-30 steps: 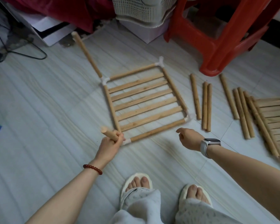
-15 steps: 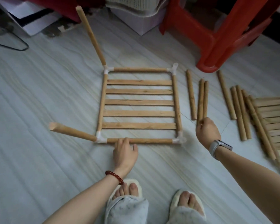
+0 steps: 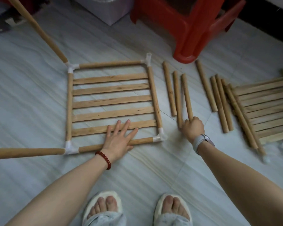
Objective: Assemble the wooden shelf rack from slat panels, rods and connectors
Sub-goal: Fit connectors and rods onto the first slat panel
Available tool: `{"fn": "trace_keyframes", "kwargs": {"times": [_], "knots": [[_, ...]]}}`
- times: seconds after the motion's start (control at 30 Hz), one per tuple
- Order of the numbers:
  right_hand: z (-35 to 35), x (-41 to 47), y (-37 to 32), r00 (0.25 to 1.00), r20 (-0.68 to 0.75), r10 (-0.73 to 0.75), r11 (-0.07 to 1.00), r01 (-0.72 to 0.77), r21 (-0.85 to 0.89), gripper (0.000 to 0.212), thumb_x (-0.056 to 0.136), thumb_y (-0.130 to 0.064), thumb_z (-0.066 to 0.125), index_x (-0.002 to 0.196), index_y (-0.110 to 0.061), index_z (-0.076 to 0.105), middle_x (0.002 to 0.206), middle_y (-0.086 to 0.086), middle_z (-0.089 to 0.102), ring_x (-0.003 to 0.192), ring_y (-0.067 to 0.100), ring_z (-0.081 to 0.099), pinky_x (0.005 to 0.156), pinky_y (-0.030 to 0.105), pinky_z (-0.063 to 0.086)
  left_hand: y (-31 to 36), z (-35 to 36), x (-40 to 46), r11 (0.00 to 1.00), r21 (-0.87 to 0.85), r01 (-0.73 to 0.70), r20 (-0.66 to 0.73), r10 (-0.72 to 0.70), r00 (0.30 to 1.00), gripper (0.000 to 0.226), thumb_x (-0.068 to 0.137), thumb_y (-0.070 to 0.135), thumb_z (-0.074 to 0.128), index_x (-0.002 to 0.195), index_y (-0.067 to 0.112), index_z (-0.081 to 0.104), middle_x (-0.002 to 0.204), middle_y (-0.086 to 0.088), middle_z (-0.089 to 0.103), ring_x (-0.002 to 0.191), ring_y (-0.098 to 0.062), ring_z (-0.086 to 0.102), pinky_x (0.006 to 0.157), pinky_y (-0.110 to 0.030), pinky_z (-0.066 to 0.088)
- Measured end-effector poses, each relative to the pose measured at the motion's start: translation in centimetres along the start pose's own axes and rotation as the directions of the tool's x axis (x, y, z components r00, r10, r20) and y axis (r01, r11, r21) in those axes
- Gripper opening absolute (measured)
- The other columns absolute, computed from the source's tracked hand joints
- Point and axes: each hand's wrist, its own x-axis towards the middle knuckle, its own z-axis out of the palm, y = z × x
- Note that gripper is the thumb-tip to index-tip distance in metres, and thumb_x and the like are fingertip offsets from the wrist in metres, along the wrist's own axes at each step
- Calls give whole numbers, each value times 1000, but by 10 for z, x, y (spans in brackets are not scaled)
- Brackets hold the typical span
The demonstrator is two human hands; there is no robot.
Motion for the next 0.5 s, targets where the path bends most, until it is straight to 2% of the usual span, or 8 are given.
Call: {"fn": "trace_keyframes", "kwargs": {"times": [0.07, 0.13, 0.17, 0.23, 0.3, 0.37, 0.43, 0.5], "knots": [[-16, -12, 5, 987, -124, -104, 988, 117, 101, 26, 95, -16, 47, 106, 5, 55, 105, 25, 60, 97, 42, 55, 73, 38, 40, -1, -8, 2, 999, -37, 8, 23, -7, 1000, 80, 93, 51, 46, 149, 35, -10, 157, 1, -20, 144, -31, -14, 115, -55, 0], [-39, -23, 1, 970, -197, -141, 918, 203, 341, 29, 93, -18, 53, 117, -2, 59, 104, 20, 65, 98, 36, 59, 86, 41, 47, 1, -18, 5, 998, -65, 26, 59, -22, 998, 83, 92, 48, 50, 150, 33, -8, 158, 2, -17, 145, -29, -11, 117, -52, 3], [-52, -28, -3, 961, -231, -154, 856, 247, 454, 26, 91, -19, 57, 115, -8, 61, 103, 17, 66, 96, 33, 61, 88, 43, 48, 4, -23, 6, 997, -70, 39, 75, -33, 997, 83, 92, 44, 52, 150, 31, -6, 158, 2, -16, 145, -28, -10, 117, -51, 5], [-80, -37, -13, 922, -347, -173, 728, 357, 585, 7, 89, -17, 61, 96, -17, 64, 100, 16, 65, 89, 31, 61, 85, 46, 51, 13, -32, 8, 997, -53, 60, 85, -55, 995, 81, 93, 33, 53, 151, 28, -3, 159, -1, -13, 146, -27, -8, 117, -50, 7], [-103, -46, -21, 870, -454, -193, 648, 461, 607, 10, 92, -19, 58, 82, -23, 59, 92, 20, 59, 78, 26, 55, 70, 37, 51, 22, -37, 7, 997, -36, 75, 82, -72, 994, 76, 95, 23, 49, 151, 24, -2, 159, -2, -12, 146, -27, -7, 117, -49, 8], [-117, -57, -24, 830, -506, -234, 628, 527, 573, 15, 95, -28, 50, 81, -29, 50, 84, 22, 54, 67, 27, 50, 58, 33, 46, 29, -37, 5, 997, -31, 69, 91, -66, 994, 71, 97, 21, 43, 152, 25, -2, 159, -1, -13, 146, -27, -6, 117, -50, 8], [-124, -67, -25, 804, -515, -298, 612, 575, 544, 14, 97, -33, 41, 83, -30, 43, 77, 6, 58, 58, 23, 49, 54, 36, 44, 34, -36, 3, 998, -7, 55, 116, -54, 992, 66, 100, 24, 39, 151, 28, -2, 159, -1, -13, 146, -28, -6, 116, -53, 8], [-124, -76, -24, 795, -507, -334, 582, 597, 552, 14, 97, -33, 36, 85, -28, 41, 77, -4, 63, 49, 15, 48, 48, 32, 42, 36, -36, 2, 998, 46, 35, 143, -41, 989, 61, 102, 21, 31, 150, 36, -2, 159, -3, -14, 145, -31, -7, 115, -57, 5]]}}
